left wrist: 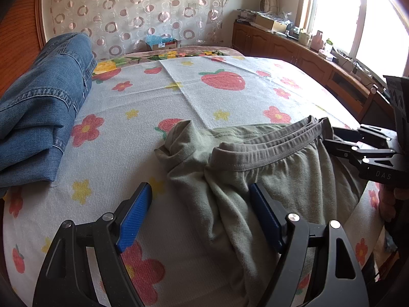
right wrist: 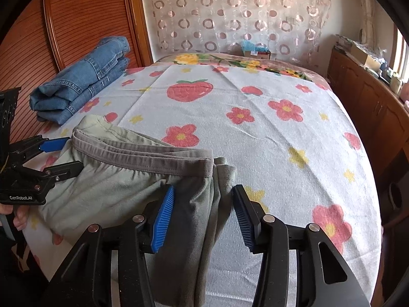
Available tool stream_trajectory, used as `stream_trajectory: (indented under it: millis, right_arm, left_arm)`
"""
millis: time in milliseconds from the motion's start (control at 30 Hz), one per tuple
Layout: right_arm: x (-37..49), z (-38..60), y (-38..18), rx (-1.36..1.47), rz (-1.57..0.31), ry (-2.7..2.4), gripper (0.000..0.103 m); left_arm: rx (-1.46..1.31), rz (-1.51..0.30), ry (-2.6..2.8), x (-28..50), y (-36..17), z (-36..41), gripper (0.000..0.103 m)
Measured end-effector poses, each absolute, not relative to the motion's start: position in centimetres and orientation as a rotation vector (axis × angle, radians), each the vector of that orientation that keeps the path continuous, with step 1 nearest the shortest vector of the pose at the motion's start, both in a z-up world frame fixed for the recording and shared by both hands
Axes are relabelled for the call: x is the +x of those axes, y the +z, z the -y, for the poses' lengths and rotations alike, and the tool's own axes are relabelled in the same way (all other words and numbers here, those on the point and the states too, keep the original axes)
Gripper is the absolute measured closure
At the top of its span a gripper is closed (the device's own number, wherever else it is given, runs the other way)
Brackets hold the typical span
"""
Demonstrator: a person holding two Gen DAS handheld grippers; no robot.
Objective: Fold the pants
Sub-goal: 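Grasp the folded shorts bundle with the right tool and lift it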
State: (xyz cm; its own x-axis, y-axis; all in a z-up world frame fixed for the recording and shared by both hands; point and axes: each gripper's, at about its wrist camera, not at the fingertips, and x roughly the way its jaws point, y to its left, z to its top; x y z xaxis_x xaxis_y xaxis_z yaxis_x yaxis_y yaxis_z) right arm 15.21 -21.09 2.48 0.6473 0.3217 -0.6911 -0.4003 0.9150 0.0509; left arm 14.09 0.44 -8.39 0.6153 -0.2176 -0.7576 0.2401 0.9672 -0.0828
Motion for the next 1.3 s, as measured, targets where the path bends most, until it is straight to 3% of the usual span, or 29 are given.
stream_trajectory:
  millis: [67,333,500,700,1033,1300]
  right_arm:
    - [15.2,21.2,2.5,-0.101,-0.764,0.416,0.054]
    - [15.3,21.9,2.5,-0.061,-0.764,0.431,0.054]
    - [15.1,21.9,2.5,-0.058,-0.764,0.434,0.052]
    - [15.2,21.3,2.5,-0.079,-0.766,0.439,0.046]
    - [15.5,21.1,2.5,-0.081,-0.765,0.439,0.047]
    - [15.4,20.9,2.6,-0.079,-0.772,0.451,0.084]
  left_arm:
    - [-0.004,-0.871,-0.285,14.2,-8.3,-0.7,0.024]
    - [-0.104,-0.876,-0.332,14.8,-7.9,-1.0,0.058]
    - [-0.101,-0.852,-0.336,14.6,-7.3,-0.7,0.072]
    - [-0.086,-0.821,-0.344,14.1,-6.4,-0.2,0.074]
    - [-0.079,-0.779,-0.37,13.2,-5.2,0.2,0.078]
    - [-0.048,-0.745,-0.389,12.2,-4.3,1.3,0.084]
